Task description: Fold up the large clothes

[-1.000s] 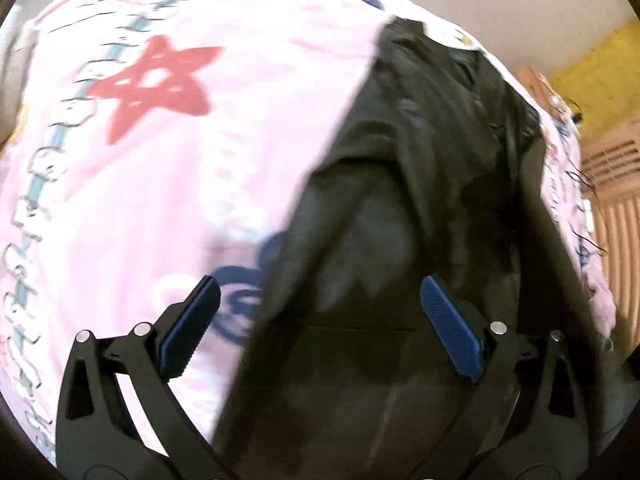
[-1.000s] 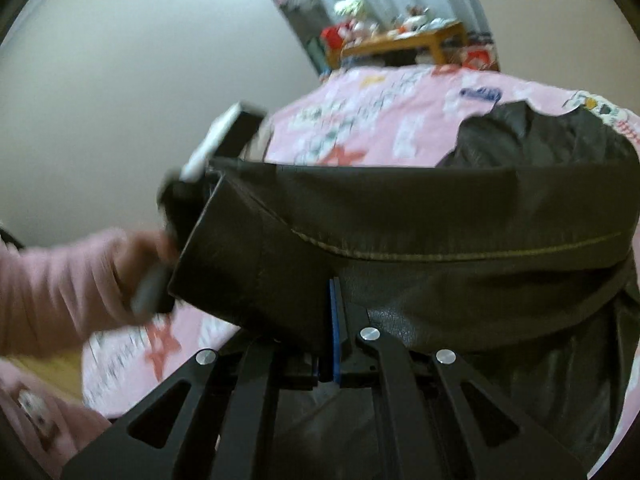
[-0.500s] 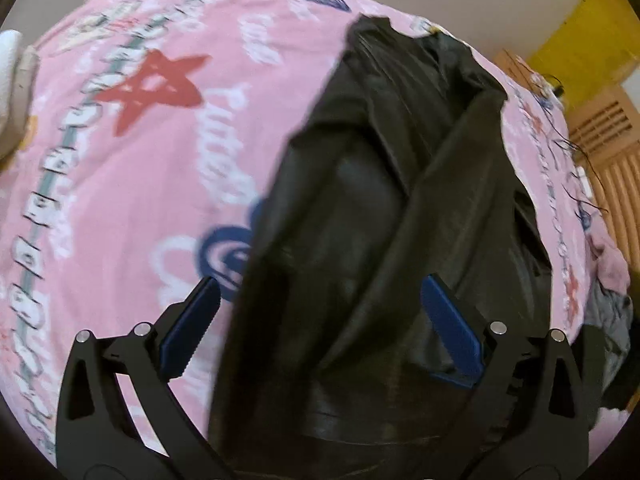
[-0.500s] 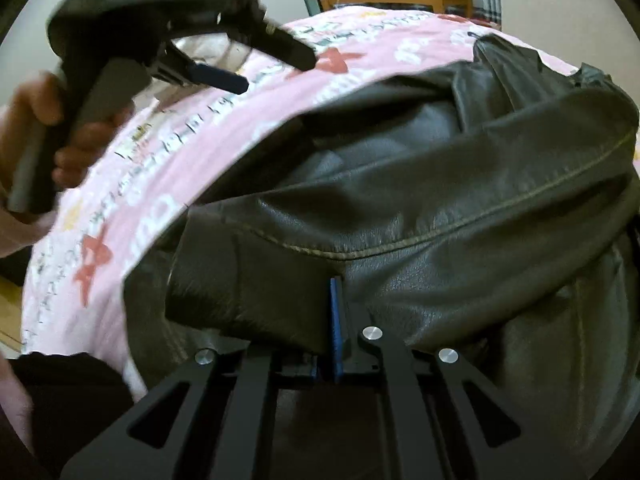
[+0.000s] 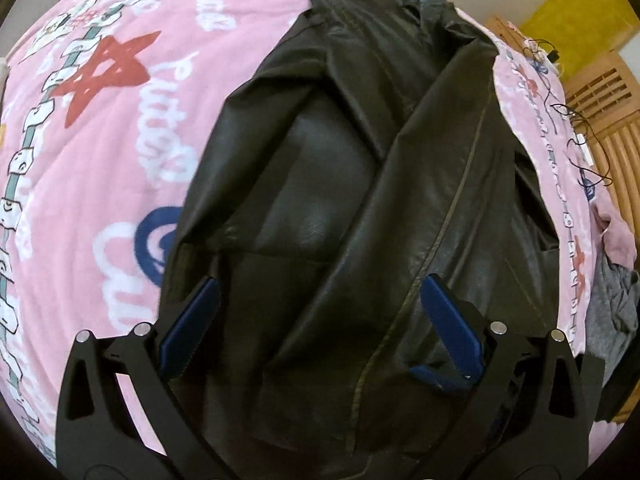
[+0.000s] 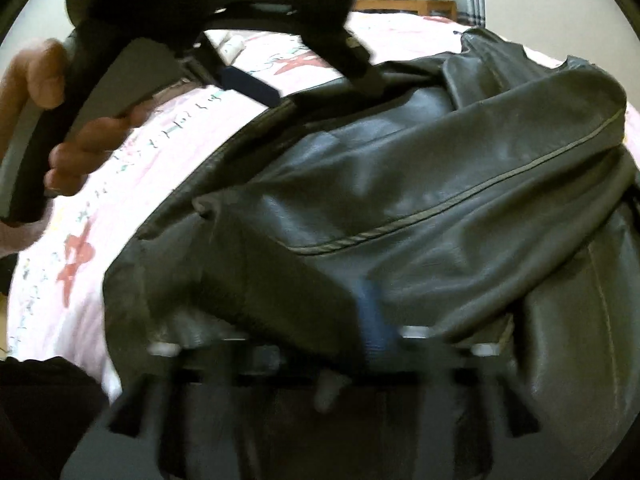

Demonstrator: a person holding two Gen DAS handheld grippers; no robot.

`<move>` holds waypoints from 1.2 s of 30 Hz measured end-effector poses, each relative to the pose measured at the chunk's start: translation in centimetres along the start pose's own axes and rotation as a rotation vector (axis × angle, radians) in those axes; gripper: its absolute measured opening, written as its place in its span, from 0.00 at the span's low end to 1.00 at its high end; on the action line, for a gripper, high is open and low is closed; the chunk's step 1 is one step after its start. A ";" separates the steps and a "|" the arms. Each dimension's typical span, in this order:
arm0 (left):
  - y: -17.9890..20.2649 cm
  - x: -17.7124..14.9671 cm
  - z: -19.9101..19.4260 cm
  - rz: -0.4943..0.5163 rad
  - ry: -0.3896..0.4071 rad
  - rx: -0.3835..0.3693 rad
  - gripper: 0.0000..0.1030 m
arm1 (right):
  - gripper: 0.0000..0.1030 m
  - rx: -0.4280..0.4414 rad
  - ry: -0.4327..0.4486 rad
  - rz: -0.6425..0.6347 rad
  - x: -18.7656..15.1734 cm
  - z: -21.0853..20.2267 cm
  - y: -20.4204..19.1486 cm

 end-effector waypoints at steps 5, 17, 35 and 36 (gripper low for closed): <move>1.6 0.4 0.9 0.019 -0.023 0.007 0.95 | 0.64 -0.003 0.076 0.172 1.3 -6.6 3.8; 2.3 -1.6 7.7 0.172 -0.200 0.106 0.95 | 0.68 -0.567 0.170 0.533 25.3 -18.5 23.8; 3.0 -1.4 8.4 0.009 -0.302 0.223 0.95 | 0.33 -0.700 -0.435 0.286 33.8 5.1 38.6; 3.0 -1.4 8.4 -0.018 -0.316 0.217 0.95 | 0.20 -0.712 -0.415 0.328 33.2 4.3 39.6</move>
Point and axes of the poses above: each gripper's, at about its wrist camera, not at the fingertips, and z roughly the way its jaws point, y to its right, x to its top, the point moved 8 cm from there along z, roughly the way its jaws point, and after that the axes turned 10 degrees about z, right-handed, at the moved point
